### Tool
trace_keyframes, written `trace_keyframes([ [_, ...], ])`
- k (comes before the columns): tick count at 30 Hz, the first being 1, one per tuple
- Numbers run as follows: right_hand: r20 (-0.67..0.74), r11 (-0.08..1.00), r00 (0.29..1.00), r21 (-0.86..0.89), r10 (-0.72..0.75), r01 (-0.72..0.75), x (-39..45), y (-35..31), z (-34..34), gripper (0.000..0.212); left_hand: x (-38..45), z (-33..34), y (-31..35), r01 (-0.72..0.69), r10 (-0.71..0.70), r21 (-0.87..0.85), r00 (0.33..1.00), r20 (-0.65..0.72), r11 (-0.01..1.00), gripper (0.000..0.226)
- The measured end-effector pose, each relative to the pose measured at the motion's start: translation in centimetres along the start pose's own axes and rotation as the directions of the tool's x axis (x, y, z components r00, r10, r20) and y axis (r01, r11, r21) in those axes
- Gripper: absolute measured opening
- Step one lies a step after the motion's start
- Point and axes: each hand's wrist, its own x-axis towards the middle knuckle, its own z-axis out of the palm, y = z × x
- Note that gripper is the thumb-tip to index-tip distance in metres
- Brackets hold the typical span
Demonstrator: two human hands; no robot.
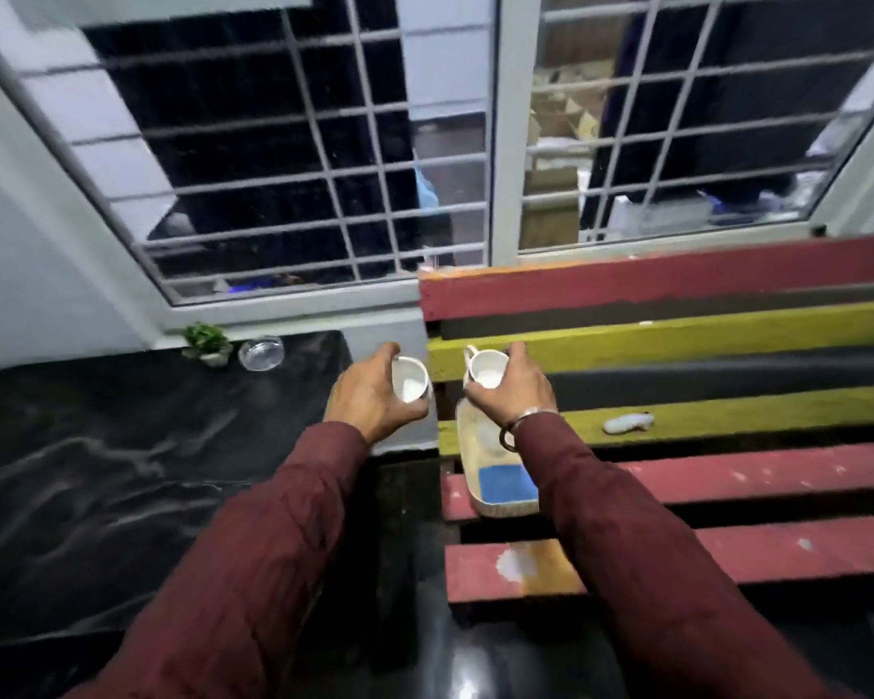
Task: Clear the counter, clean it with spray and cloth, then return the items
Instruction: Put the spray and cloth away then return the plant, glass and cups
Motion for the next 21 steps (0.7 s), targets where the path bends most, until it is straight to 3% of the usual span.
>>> trace_keyframes([
  [8, 0.042, 0.990, 0.997, 0.128, -0.061, 0.055, -5.0, -14.2, 9.6, 0.056, -3.6, -11.4, -15.1, 0.113, -0.130, -0.115, 0.980, -0.154, 0.987, 0.060],
  [21, 0.257, 0.953, 0.924, 0.186, -0.282, 0.239, -6.0, -32.8, 25.5, 0.057, -6.2, -22.8, -33.1, 0.331, -0.334, -0.040, 0.935, -0.119, 0.943, 0.077],
])
